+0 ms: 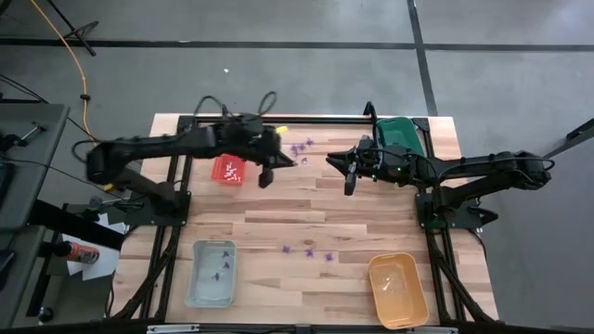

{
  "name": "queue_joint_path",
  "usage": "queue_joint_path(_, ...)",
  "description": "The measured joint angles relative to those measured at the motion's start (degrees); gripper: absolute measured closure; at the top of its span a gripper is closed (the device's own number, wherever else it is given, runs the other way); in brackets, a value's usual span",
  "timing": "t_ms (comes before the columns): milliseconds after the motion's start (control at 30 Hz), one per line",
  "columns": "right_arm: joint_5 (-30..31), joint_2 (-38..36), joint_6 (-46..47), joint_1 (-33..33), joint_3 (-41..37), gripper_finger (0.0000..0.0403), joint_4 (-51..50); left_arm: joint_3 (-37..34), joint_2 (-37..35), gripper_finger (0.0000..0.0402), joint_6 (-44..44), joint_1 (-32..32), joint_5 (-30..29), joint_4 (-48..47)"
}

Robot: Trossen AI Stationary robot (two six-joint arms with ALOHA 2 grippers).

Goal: Sort Halloween decoration
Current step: Put the violet hat toy into the gray bin

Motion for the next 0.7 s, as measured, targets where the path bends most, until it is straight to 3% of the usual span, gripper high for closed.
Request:
queue_joint_path(167, -2.2, 0.0, 0.0, 0.0, 0.0, 0.0339, 0.0, -5.6, -9.8, 0.0401, -6.0, -4.4, -0.7, 7.2)
queue_joint_path(433, -8.8, 0.0, -0.5, 0.0, 0.0, 0.0339, 1.0, -20.0, -21.8, 0.0401, -14.5, -10.4, -13.8, 23.7)
queue_joint_path(700, -9.6, 0.0, -1.1, 0.0, 0.0, 0.0339, 1.8, -23.4, -26.5, 0.0401, -15.1, -11.1, -17.1, 26.4)
